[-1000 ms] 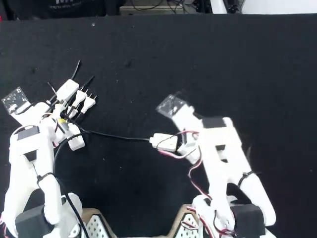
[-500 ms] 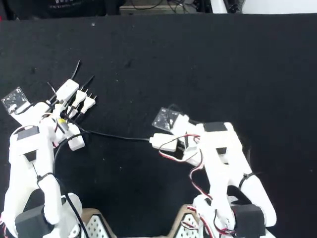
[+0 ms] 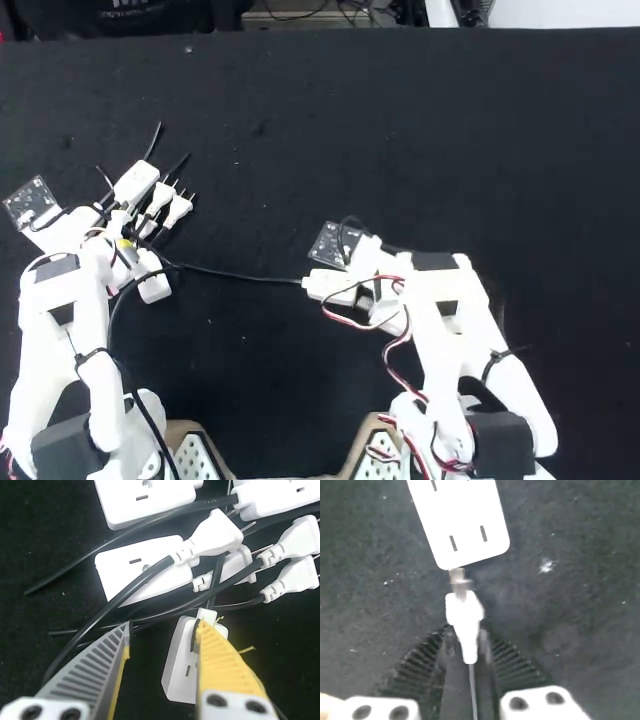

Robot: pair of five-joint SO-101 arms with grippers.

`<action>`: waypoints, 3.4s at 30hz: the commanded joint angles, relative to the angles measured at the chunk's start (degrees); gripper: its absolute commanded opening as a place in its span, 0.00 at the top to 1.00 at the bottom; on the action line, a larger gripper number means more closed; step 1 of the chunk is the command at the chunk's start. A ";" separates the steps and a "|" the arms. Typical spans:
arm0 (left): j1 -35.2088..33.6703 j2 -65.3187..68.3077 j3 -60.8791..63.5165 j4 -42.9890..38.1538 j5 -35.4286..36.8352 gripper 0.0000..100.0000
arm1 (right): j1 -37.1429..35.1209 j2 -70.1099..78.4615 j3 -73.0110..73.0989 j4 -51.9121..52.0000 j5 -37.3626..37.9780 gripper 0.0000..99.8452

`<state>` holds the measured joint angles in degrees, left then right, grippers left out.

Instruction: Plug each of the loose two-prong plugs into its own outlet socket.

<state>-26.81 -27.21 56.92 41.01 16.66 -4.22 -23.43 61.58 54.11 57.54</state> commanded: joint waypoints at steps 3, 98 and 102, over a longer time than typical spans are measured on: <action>0.40 -0.97 -0.22 -0.44 -0.53 0.79 | 1.23 -2.15 -2.33 6.68 -6.86 0.99; 25.10 -76.40 24.92 19.34 -16.62 0.79 | -41.85 -26.24 25.36 -45.45 -46.42 0.99; 24.13 -76.40 24.48 19.43 -16.62 0.79 | -41.93 -26.24 25.36 -45.45 -46.42 0.99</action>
<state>-1.49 -103.43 85.14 60.62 0.13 -45.19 -49.36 87.87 8.48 10.86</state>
